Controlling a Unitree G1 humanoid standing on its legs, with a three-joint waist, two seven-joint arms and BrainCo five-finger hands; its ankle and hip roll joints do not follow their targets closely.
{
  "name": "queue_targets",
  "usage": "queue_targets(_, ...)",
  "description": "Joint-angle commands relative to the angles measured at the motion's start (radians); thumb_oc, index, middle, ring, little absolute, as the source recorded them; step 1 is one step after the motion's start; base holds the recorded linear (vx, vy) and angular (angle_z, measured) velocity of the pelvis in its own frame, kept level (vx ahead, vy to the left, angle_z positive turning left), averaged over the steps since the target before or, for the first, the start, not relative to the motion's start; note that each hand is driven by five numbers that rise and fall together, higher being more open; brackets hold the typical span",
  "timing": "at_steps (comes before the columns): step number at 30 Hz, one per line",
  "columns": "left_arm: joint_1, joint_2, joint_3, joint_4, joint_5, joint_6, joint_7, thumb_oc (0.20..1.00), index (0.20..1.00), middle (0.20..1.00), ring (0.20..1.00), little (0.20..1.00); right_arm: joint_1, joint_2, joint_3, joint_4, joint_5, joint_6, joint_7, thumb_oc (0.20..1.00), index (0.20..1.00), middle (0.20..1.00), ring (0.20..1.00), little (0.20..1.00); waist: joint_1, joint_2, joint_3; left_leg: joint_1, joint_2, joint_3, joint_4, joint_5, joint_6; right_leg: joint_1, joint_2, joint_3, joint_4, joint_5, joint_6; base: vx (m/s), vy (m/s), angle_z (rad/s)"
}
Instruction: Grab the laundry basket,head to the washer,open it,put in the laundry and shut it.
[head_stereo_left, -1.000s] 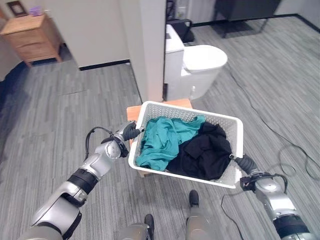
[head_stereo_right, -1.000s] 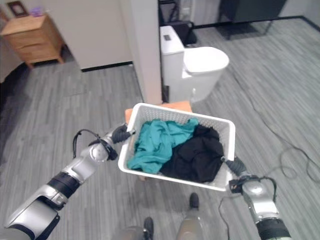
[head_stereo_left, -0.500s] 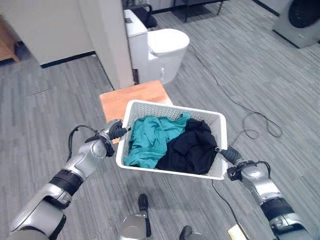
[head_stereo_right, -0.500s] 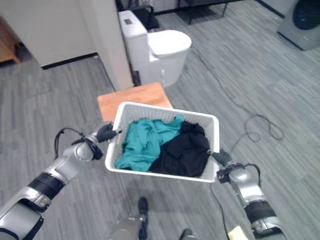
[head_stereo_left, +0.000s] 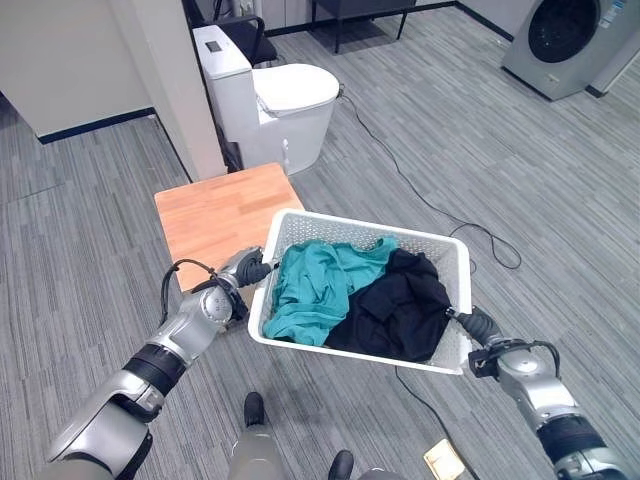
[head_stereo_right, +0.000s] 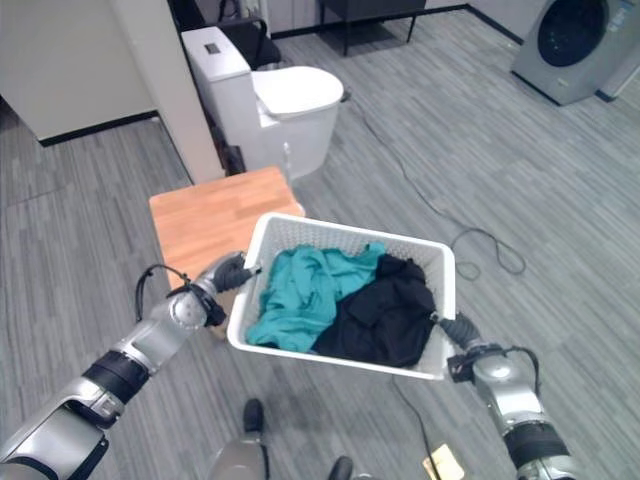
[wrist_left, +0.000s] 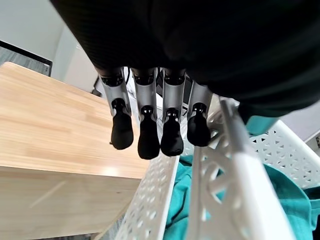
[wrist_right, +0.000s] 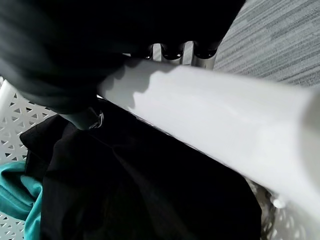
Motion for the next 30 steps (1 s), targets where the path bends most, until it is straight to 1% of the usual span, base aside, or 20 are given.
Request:
queue_targets(1, -0.170, 0.016, 0.049, 0.082, -0.012, -0.033, 0.071, 0.200, 0.200, 0.200, 0.200, 0.200, -0.043, -0.129, -0.088, -0.102, 0.047, -0.081, -0.052, 0.200, 0.200, 0.200, 0.200, 0.200, 0.009, 0.013, -0.011, -0.040, -0.088, -0.014, -0.045, -0.124, -0.005, -0.027, 0.002, 0.035, 0.002, -0.050, 0.038, 0.14, -0.051, 0.17)
queue_targets(3, -0.203, 0.005, 0.026, 0.106, -0.004, -0.031, 0.068, 0.200, 0.200, 0.200, 0.200, 0.200, -0.053, -0.126, -0.089, -0.097, 0.060, -0.089, -0.069, 0.200, 0.200, 0.200, 0.200, 0.200, 0.014, 0.010, -0.016, -0.100, -0.148, 0.048, -0.068, -0.130, 0.009, -0.019, 0.024, 0.044, 0.009, -0.061, 0.036, 0.20, -0.028, 0.14)
queue_targets(5, -0.215, 0.007, 0.019, 0.109, -0.003, -0.028, 0.067, 0.200, 0.200, 0.200, 0.200, 0.200, -0.074, -0.109, -0.075, -0.088, 0.064, -0.091, -0.078, 0.200, 0.200, 0.200, 0.200, 0.200, 0.028, 0.000, -0.030, -0.114, -0.170, 0.066, -0.032, -0.157, 0.008, 0.002, 0.034, 0.064, 0.007, -0.077, 0.039, 0.26, -0.013, -0.09)
queue_targets(6, -0.214, 0.024, 0.028, 0.108, -0.003, -0.023, 0.073, 0.200, 0.200, 0.200, 0.200, 0.200, -0.088, -0.093, -0.063, -0.088, 0.064, -0.088, -0.076, 0.200, 0.200, 0.200, 0.200, 0.200, 0.040, -0.003, -0.040, -0.111, -0.170, 0.073, -0.017, -0.156, 0.035, 0.002, 0.044, 0.069, 0.019, -0.083, 0.036, 0.30, 0.034, -0.36)
queue_targets(9, -0.192, 0.074, 0.037, 0.077, -0.004, -0.026, 0.072, 0.200, 0.200, 0.200, 0.200, 0.200, -0.124, -0.046, -0.023, -0.074, 0.071, -0.099, -0.059, 0.200, 0.200, 0.200, 0.200, 0.200, 0.088, -0.044, -0.053, -0.116, -0.216, -0.030, 0.066, -0.212, 0.075, 0.005, 0.030, 0.115, 0.115, -0.123, 0.034, 0.27, 0.044, -0.58)
queue_targets(10, -0.192, 0.074, 0.037, 0.077, -0.004, -0.026, 0.072, 0.200, 0.200, 0.200, 0.200, 0.200, -0.124, -0.046, -0.023, -0.074, 0.071, -0.099, -0.059, 0.200, 0.200, 0.200, 0.200, 0.200, 0.088, -0.044, -0.053, -0.116, -0.216, -0.030, 0.066, -0.212, 0.075, 0.004, 0.030, 0.115, 0.116, -0.123, 0.034, 0.57, 0.110, -0.97)
queue_targets(11, -0.182, 0.085, 0.040, 0.083, 0.001, -0.019, 0.071, 0.200, 0.200, 0.200, 0.200, 0.200, -0.144, 0.003, -0.007, -0.053, 0.075, -0.096, -0.052, 0.200, 0.200, 0.200, 0.200, 0.200, 0.101, -0.067, -0.064, -0.066, -0.231, 0.001, 0.071, -0.257, 0.115, -0.017, 0.009, 0.113, 0.256, -0.081, 0.091, 0.31, 0.088, -0.73)
queue_targets(12, -0.181, 0.086, 0.040, 0.083, 0.001, -0.019, 0.071, 0.200, 0.200, 0.200, 0.200, 0.200, -0.145, 0.005, -0.006, -0.052, 0.074, -0.097, -0.052, 0.200, 0.200, 0.200, 0.200, 0.200, 0.102, -0.068, -0.064, -0.065, -0.231, 0.003, 0.071, -0.258, 0.116, -0.019, 0.007, 0.115, 0.260, -0.083, 0.092, 0.53, 0.182, -0.72)
queue_targets(13, -0.179, 0.085, 0.032, 0.090, 0.004, -0.010, 0.073, 0.200, 0.200, 0.200, 0.200, 0.200, -0.170, 0.033, 0.003, -0.037, 0.058, -0.081, -0.047, 0.200, 0.200, 0.200, 0.200, 0.200, 0.081, -0.067, -0.048, -0.013, -0.219, 0.034, 0.075, -0.284, 0.133, -0.099, -0.026, 0.119, 0.471, 0.048, 0.188, 0.22, 0.100, -0.34)
queue_targets(14, -0.180, 0.086, 0.032, 0.091, 0.004, -0.010, 0.073, 0.200, 0.200, 0.200, 0.200, 0.200, -0.171, 0.033, 0.004, -0.036, 0.058, -0.081, -0.047, 0.200, 0.200, 0.200, 0.200, 0.200, 0.081, -0.066, -0.050, -0.015, -0.218, 0.036, 0.072, -0.279, 0.133, -0.105, -0.025, 0.120, 0.474, 0.050, 0.187, 0.36, 0.169, -0.35)
queue_targets(15, -0.173, 0.084, 0.040, 0.088, -0.001, -0.007, 0.081, 0.200, 0.200, 0.200, 0.200, 0.200, -0.194, 0.052, 0.009, -0.034, 0.037, -0.069, -0.041, 0.200, 0.200, 0.200, 0.200, 0.200, 0.050, -0.040, -0.039, 0.027, -0.183, 0.063, 0.067, -0.299, 0.142, -0.184, -0.050, 0.103, 0.661, 0.121, 0.244, 0.13, 0.075, -0.14)
queue_targets(18, -0.187, 0.085, 0.030, 0.101, -0.007, -0.005, 0.086, 0.200, 0.200, 0.200, 0.200, 0.200, -0.210, 0.065, 0.015, -0.014, 0.022, -0.065, -0.033, 0.200, 0.200, 0.200, 0.200, 0.200, 0.033, -0.015, -0.041, 0.085, -0.165, 0.080, 0.040, -0.307, 0.149, -0.230, -0.084, 0.054, 0.724, 0.127, 0.247, 0.33, 0.121, 0.02)
queue_targets(19, -0.191, 0.085, 0.028, 0.101, -0.013, -0.003, 0.088, 0.200, 0.200, 0.200, 0.200, 0.200, -0.212, 0.068, 0.014, -0.007, 0.021, -0.067, -0.033, 0.200, 0.200, 0.200, 0.200, 0.200, 0.030, 0.000, -0.034, 0.133, -0.179, 0.067, 0.005, -0.307, 0.149, -0.277, -0.091, 0.056, 0.681, 0.079, 0.223, 0.21, 0.063, -0.16)
queue_targets(20, -0.192, 0.085, 0.027, 0.101, -0.013, -0.004, 0.088, 0.200, 0.200, 0.200, 0.200, 0.200, -0.212, 0.067, 0.014, -0.007, 0.021, -0.067, -0.033, 0.200, 0.200, 0.200, 0.200, 0.200, 0.029, 0.001, -0.034, 0.132, -0.178, 0.067, 0.001, -0.303, 0.149, -0.277, -0.089, 0.055, 0.678, 0.082, 0.222, 0.41, 0.049, -0.22)
queue_targets(21, -0.194, 0.078, 0.020, 0.105, -0.009, -0.005, 0.081, 0.200, 0.200, 0.200, 0.200, 0.200, -0.197, 0.067, -0.001, -0.010, 0.031, -0.074, -0.037, 0.200, 0.200, 0.200, 0.200, 0.200, 0.019, 0.012, -0.029, 0.167, -0.185, 0.037, -0.016, -0.308, 0.138, -0.309, -0.081, 0.074, 0.583, 0.020, 0.177, 0.20, -0.024, -0.06)
queue_targets(23, -0.202, 0.071, 0.015, 0.113, -0.004, -0.006, 0.078, 0.200, 0.200, 0.200, 0.200, 0.200, -0.189, 0.064, -0.004, -0.009, 0.036, -0.078, -0.041, 0.200, 0.200, 0.200, 0.200, 0.200, 0.011, 0.021, -0.032, 0.184, -0.178, 0.017, -0.028, -0.314, 0.129, -0.327, -0.085, 0.086, 0.489, -0.006, 0.147, 0.34, -0.099, 0.26)
queue_targets(24, -0.207, 0.059, 0.013, 0.123, -0.001, -0.006, 0.079, 0.200, 0.200, 0.200, 0.200, 0.200, -0.182, 0.060, -0.006, -0.017, 0.037, -0.080, -0.042, 0.200, 0.200, 0.200, 0.200, 0.200, -0.007, 0.036, -0.032, 0.228, -0.178, -0.015, -0.043, -0.342, 0.119, -0.359, -0.114, 0.142, 0.333, 0.007, 0.133, 0.35, -0.124, 0.56)
queue_targets(25, -0.207, 0.058, 0.013, 0.124, 0.000, -0.007, 0.079, 0.200, 0.200, 0.200, 0.200, 0.200, -0.182, 0.060, -0.007, -0.018, 0.037, -0.080, -0.042, 0.200, 0.200, 0.200, 0.200, 0.200, -0.007, 0.036, -0.033, 0.226, -0.178, -0.015, -0.044, -0.339, 0.119, -0.357, -0.113, 0.141, 0.326, 0.013, 0.132, 0.38, -0.136, 0.46)
queue_targets(27, -0.213, 0.035, 0.011, 0.153, 0.006, -0.009, 0.089, 0.200, 0.200, 0.200, 0.200, 0.200, -0.167, 0.058, -0.023, -0.040, 0.042, -0.085, -0.049, 0.200, 0.200, 0.200, 0.200, 0.200, -0.033, 0.053, -0.026, 0.283, -0.173, -0.062, -0.040, -0.390, 0.103, -0.412, -0.180, 0.199, 0.141, 0.115, 0.163, 0.48, -0.194, 0.56)
queue_targets(30, -0.211, 0.037, 0.012, 0.167, 0.023, -0.010, 0.092, 0.200, 0.200, 0.200, 0.200, 0.200, -0.167, 0.069, -0.026, -0.052, 0.039, -0.087, -0.052, 0.200, 0.200, 0.200, 0.200, 0.200, -0.041, 0.060, -0.026, 0.326, -0.164, -0.073, -0.040, -0.420, 0.091, -0.419, -0.219, 0.154, 0.067, 0.162, 0.186, 0.36, -0.164, 0.63)
